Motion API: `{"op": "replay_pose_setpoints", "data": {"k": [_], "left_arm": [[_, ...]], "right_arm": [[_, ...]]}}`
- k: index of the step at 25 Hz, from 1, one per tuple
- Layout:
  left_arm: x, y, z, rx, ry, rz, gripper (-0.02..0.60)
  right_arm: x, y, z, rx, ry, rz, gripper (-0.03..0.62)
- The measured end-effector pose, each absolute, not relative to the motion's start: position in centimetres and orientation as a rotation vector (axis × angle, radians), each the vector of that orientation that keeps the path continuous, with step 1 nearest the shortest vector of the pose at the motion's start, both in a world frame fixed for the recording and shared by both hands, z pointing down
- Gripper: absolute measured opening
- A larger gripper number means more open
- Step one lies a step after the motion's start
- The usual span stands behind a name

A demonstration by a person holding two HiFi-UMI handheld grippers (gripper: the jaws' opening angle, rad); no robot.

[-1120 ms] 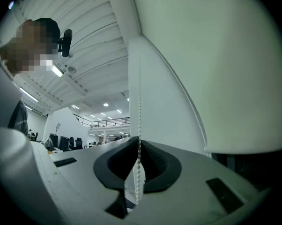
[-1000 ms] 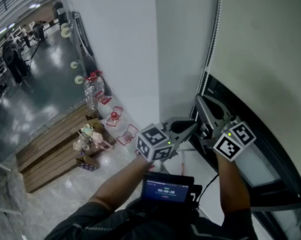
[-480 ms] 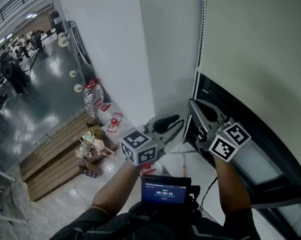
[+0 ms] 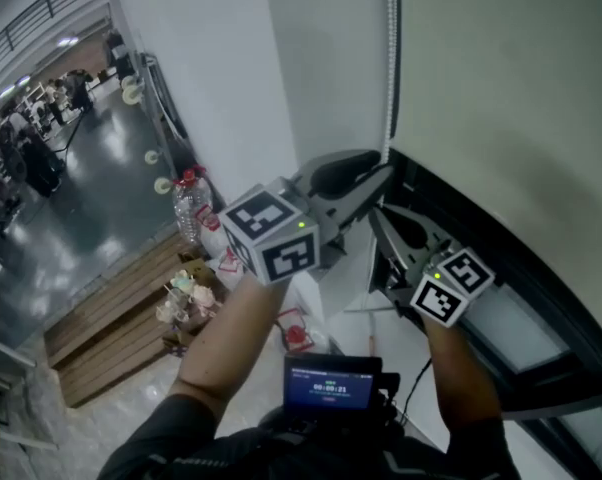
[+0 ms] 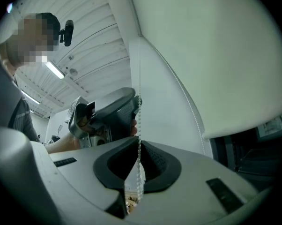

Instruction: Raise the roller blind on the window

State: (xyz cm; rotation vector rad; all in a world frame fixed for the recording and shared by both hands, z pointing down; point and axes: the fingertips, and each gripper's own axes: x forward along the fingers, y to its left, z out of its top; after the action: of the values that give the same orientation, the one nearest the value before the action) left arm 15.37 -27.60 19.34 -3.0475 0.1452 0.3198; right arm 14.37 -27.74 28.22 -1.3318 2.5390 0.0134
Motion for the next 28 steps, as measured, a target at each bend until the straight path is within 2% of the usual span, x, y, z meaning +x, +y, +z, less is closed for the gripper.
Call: {"op": "replay_pose_setpoints", "data": {"k": [2, 3, 5, 14, 28], "left_arm": [[16.1, -28.1, 19.2, -3.05, 0.181, 0.299, 0.1], [16.2, -28.2, 19.1, -3.047, 0.197, 0.297, 0.046], [16.3, -27.9, 18.9, -3.042, 0.199, 0.313, 0.012], [15.9, -26.7, 19.4, -2.985, 0.158, 0.353, 0.003], [16.0, -28.2, 28.4, -3.111, 0.216, 0.179, 0.003]], "right_arm": [[14.2, -27.7, 28.1, -1.33, 2.546, 0.015, 0.012], [14.1, -27.5, 27.9, -1.331, 2.548, 0.016, 0.012], [14.0, -27.1, 27.6, -1.332, 2.549, 0.016, 0.012], [13.9, -26.8, 28.0, -1.34, 2.567, 0.006, 0.012], [14.0, -28.2, 36.9, -1.407, 2.608, -0.242, 0.013]]}}
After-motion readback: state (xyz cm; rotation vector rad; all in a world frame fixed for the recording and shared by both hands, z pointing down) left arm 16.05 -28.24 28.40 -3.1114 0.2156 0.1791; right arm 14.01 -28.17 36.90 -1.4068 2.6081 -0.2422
